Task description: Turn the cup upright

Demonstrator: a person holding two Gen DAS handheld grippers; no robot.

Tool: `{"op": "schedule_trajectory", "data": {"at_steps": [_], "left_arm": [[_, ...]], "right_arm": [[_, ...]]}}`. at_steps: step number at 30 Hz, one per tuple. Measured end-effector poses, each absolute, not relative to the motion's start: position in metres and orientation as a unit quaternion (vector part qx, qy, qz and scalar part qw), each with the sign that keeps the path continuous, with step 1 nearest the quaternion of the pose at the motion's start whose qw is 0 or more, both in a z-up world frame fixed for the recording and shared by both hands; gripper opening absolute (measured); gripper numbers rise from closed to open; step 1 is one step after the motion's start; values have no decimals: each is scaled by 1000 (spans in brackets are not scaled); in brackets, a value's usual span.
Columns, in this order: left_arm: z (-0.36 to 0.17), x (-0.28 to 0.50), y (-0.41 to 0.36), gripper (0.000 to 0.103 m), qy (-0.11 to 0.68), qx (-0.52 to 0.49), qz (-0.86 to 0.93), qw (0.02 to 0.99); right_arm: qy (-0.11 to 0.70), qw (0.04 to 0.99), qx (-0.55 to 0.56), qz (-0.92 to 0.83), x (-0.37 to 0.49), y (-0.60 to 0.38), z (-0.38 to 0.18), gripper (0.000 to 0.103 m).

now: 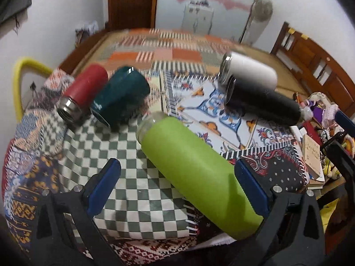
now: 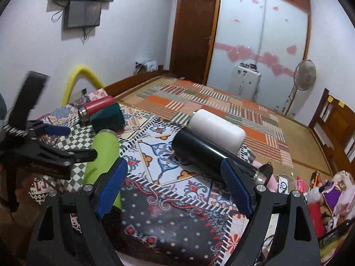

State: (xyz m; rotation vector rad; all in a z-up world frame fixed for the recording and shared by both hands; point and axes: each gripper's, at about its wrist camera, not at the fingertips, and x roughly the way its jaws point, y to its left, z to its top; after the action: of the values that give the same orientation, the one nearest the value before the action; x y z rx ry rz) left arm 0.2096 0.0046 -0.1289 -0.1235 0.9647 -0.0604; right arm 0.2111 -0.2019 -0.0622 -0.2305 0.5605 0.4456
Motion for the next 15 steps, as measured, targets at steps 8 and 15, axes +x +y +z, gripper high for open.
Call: {"op": "schedule_trajectory", "data": {"at_steps": [8,15], "left_arm": [[-148,241,-2,103,508,-65,-18,859],[-166,265,-1,99,537,-89,-13,839]], "right_arm": [[243,943,-51,221,208,-223,-76,93],[227,946,-8,232,209,-229,-87,98]]}}
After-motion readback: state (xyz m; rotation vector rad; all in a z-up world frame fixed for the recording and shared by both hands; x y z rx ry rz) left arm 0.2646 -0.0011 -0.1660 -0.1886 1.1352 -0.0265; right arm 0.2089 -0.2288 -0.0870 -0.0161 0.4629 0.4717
